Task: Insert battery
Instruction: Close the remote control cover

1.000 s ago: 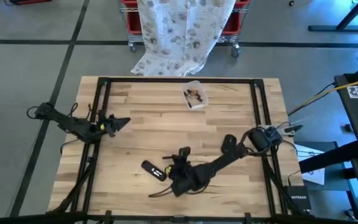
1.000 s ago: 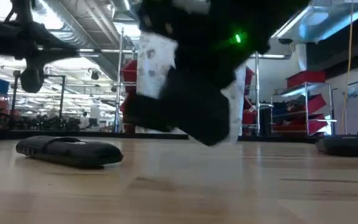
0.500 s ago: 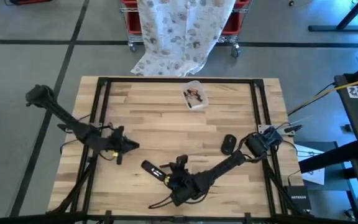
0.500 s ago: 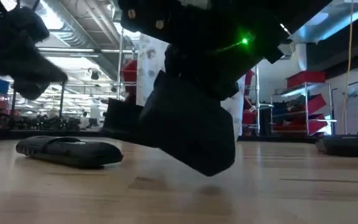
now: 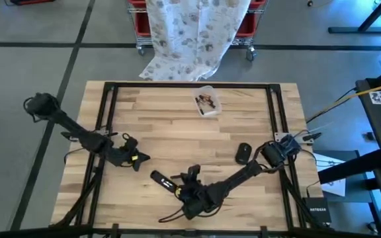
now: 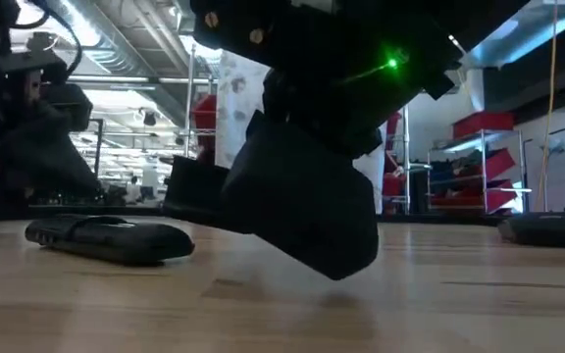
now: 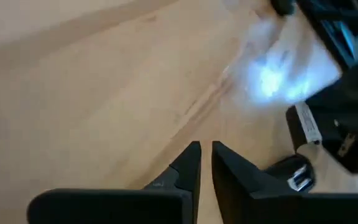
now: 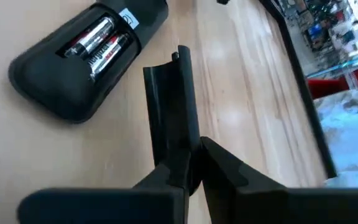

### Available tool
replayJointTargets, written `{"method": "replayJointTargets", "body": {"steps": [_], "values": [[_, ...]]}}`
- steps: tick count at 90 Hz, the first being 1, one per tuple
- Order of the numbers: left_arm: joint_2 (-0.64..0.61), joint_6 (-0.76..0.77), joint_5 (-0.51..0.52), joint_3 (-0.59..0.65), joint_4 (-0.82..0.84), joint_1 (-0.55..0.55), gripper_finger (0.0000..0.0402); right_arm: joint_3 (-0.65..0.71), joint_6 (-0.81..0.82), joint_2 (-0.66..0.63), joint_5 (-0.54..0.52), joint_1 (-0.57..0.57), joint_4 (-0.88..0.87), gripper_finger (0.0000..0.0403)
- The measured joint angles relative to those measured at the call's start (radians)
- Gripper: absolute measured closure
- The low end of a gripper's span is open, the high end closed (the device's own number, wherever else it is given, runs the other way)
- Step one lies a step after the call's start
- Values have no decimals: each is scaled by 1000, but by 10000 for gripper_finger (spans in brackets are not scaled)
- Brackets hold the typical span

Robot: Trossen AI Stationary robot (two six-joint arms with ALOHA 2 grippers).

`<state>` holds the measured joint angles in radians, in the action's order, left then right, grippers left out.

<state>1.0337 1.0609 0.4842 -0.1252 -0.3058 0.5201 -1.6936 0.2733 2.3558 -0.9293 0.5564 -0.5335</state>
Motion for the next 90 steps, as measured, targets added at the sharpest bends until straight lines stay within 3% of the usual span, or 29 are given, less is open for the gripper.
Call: {"method": "replayJointTargets", "body": {"steps": [12,27,35,56,65,90], "values": [[13,-277,-170,-127,-20,14,399,0,108,0,0,0,-1,388],[150,-484,-151,-394,330,99,401,0,136,0,-13,0,-33,388],[300,-505,-140,-502,433,128,401,1,140,0,-22,0,-44,388],[653,-516,-173,-701,477,179,402,31,142,0,-60,0,-52,388],[740,-517,-204,-738,390,177,401,35,147,-1,-62,1,-57,388],[858,-461,-59,-742,214,76,401,35,141,-2,-64,1,-95,388]]}}
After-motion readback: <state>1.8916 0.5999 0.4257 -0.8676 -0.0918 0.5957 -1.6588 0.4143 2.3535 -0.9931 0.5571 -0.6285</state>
